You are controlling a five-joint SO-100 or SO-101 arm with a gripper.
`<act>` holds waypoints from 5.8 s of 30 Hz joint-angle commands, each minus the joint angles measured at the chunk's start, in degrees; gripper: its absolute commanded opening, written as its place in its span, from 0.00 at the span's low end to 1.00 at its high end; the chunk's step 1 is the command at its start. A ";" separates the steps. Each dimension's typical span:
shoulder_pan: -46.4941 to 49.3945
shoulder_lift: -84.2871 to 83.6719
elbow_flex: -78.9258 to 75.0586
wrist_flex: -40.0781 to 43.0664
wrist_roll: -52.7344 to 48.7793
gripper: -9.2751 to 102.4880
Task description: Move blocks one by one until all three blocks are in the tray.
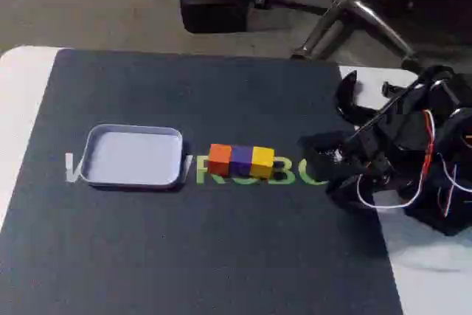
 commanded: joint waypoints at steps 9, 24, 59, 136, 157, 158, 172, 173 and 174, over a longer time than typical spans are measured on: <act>0.26 0.09 0.00 0.53 -0.62 0.01; 0.26 0.09 0.00 0.53 -0.62 0.01; 2.29 0.09 0.00 -4.83 -0.88 0.01; 19.42 -51.77 -42.54 -7.21 5.45 0.05; 13.62 -82.97 -64.86 -6.42 11.60 0.09; 14.06 -84.64 -65.57 -6.68 11.60 0.09; 18.28 -87.80 -65.74 -7.73 8.96 0.20; 18.37 -87.71 -65.74 -7.65 8.70 0.20; 18.46 -87.80 -65.57 -7.73 8.61 0.21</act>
